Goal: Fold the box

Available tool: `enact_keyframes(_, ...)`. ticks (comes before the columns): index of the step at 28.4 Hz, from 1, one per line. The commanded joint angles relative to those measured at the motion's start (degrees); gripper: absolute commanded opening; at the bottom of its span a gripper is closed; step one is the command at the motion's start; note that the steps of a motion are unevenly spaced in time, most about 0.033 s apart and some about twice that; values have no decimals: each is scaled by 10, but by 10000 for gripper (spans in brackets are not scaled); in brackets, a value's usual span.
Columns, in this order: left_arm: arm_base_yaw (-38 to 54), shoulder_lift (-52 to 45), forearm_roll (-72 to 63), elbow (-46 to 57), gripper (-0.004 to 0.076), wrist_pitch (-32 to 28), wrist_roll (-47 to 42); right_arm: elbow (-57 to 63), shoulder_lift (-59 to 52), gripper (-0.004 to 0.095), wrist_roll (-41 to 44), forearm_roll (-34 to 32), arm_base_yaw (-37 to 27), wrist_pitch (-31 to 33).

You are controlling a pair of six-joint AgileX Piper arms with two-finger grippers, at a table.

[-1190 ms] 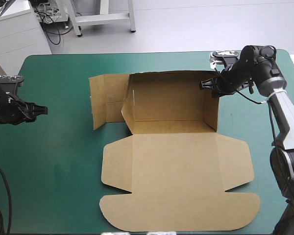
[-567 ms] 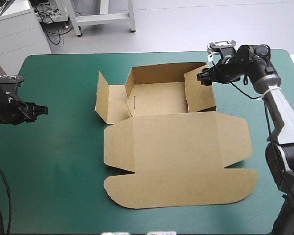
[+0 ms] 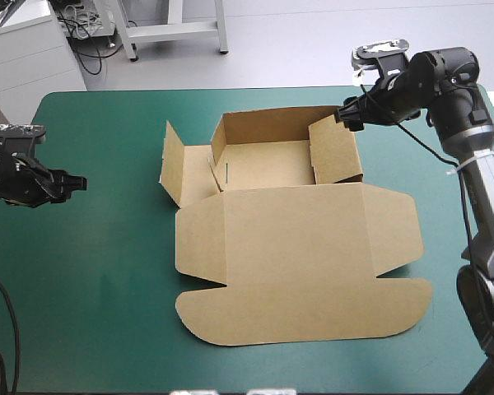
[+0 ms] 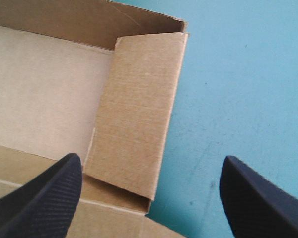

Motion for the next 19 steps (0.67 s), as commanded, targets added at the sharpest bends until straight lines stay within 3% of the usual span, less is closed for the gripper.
enact_keyframes(1,0,-19,-10,-14,389,-27,1,-7,-41,701,28,-12,28,1)
enact_keyframes(9,0,-19,-16,-14,389,-26,1,-9,23,734,28,-87,28,-14)
enact_keyframes(17,0,-19,-21,-14,389,-26,10,-42,117,814,45,-71,17,-43)
enact_keyframes(19,0,-19,-31,-14,389,-26,10,-63,152,814,49,-37,8,-44)
